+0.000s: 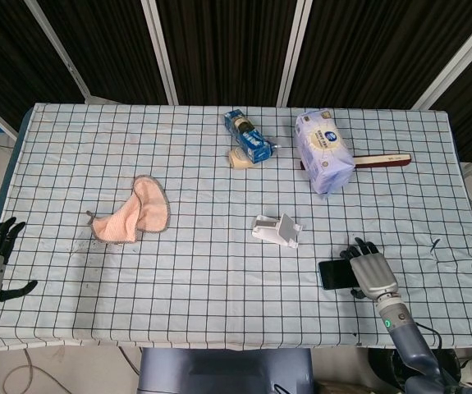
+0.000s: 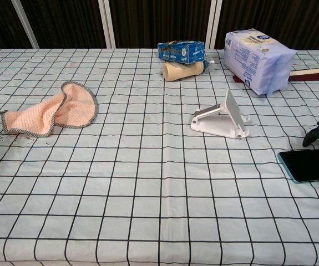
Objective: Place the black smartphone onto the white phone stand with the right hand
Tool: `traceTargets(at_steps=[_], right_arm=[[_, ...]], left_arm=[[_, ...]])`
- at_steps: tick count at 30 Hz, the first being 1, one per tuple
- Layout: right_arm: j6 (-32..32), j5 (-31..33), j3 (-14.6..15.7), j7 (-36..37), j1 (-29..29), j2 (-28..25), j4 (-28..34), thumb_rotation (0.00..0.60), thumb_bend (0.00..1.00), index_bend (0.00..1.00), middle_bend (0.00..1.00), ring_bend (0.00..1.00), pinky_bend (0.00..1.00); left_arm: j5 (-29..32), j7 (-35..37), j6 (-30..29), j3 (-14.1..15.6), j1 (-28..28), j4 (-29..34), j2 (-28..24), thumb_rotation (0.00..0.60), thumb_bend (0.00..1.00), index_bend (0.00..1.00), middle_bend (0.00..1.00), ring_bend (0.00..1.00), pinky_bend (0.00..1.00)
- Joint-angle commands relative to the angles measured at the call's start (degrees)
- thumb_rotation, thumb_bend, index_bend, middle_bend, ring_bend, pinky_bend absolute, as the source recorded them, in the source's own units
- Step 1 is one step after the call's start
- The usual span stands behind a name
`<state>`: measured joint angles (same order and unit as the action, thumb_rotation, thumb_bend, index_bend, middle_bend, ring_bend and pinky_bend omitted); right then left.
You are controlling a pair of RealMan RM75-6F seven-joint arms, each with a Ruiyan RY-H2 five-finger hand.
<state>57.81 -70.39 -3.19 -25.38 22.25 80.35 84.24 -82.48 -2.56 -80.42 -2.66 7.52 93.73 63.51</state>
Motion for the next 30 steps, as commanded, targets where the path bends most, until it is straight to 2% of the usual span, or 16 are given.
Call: traceTargets(at_steps=[1,12,16,18,21,25,30], right_arm=[[-0.4,0.4,0.2,-0.4,0.2,0.1,-0.1,0.600,0.23,0.29,0.24,0.07,0.14],[-0.8,1.9,0.9,-1.8,0.7,0.6,-0.5,0.600,0.28,0.29,0.24,0.07,0.14],[-0.9,2.4,1.2,-2.3,0.9,0.5,-0.4,0.600,0.38,0.34,0.25,0.07,0.14],[-0.9,2.6,1.2,-2.3,0.9,0.4,-0.1,0.600,0.46,0.40,0.29,0.08,0.14],[-0.8,2.6,1.3,-2.3,1.0,0.3,0.2,0.600,0.55,0.50,0.39,0.15,0.14],[-0.4,2.4,1.5,-2.2,1.0,0.0,0.6,0.600,0.66,0.57,0.46,0.26,0.14],[0.7,1.6,1.5,-0.9,0.7,-0.8,1.9,0.600,0.69,0.61,0.50,0.38,0.15]], left_arm=[[0.1,0.0,0.1,0.0,0.0,0.1,0.0,0.600,0.00,0.00,0.00,0.00,0.00],[0.4,0.1,0.2,-0.1,0.1,0.2,-0.1,0.600,0.00,0.00,0.00,0.00,0.00],[0.4,0.2,0.2,-0.1,0.1,0.2,-0.2,0.600,0.00,0.00,0.00,0.00,0.00],[0.4,0.2,0.2,-0.1,0.1,0.2,-0.2,0.600,0.00,0.00,0.00,0.00,0.00],[0.4,0.2,0.2,-0.1,0.1,0.2,-0.2,0.600,0.00,0.00,0.00,0.00,0.00],[0.3,0.3,0.2,-0.1,0.1,0.3,-0.2,0.600,0.00,0.00,0.00,0.00,0.00],[0.3,0.3,0.0,0.0,0.0,0.4,-0.3,0.600,0.00,0.00,0.00,0.00,0.00]])
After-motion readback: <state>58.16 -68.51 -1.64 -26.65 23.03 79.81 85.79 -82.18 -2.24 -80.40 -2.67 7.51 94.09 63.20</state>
